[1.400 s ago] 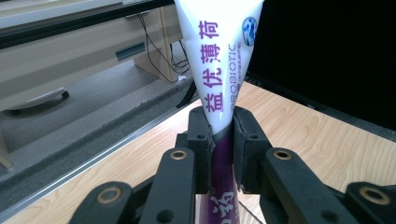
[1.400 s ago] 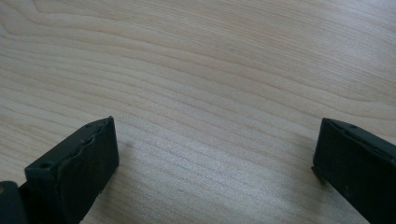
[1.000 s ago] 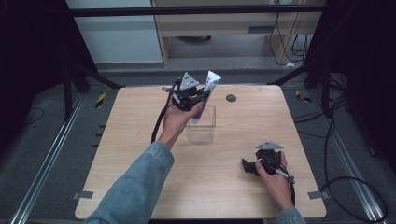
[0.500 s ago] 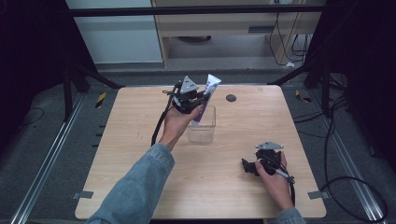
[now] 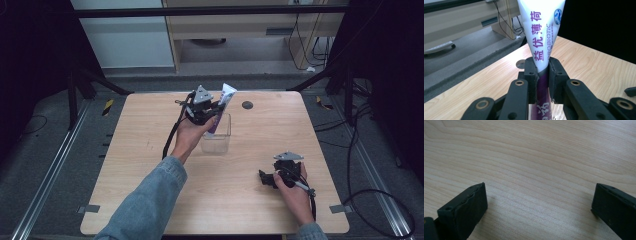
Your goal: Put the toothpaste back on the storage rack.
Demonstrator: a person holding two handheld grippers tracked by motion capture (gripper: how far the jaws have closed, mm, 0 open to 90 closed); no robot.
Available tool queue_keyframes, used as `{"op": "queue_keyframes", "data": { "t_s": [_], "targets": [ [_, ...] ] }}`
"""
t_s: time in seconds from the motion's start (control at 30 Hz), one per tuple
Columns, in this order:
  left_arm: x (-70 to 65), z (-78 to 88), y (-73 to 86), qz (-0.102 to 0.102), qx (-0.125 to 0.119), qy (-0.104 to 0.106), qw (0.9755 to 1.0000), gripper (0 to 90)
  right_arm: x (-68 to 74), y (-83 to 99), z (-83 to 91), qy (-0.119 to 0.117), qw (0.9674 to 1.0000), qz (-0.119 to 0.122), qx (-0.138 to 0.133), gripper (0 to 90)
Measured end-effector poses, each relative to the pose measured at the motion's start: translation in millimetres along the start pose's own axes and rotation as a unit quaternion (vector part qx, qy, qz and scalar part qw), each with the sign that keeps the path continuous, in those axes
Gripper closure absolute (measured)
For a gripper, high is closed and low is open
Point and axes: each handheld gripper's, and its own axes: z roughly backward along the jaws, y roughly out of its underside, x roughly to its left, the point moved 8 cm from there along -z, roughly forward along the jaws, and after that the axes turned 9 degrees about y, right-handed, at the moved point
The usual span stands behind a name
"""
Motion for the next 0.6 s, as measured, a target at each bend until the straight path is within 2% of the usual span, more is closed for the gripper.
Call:
{"op": "queue_keyframes", "data": {
  "t_s": [0.6],
  "targets": [
    [4.3, -5.3, 14.9, 0.008, 0.013, 0.001, 0.9999, 78.4, -0.4, -0.1, -0.4, 0.001, 1.0000, 0.002, -0.001, 0.3]
  ]
}}
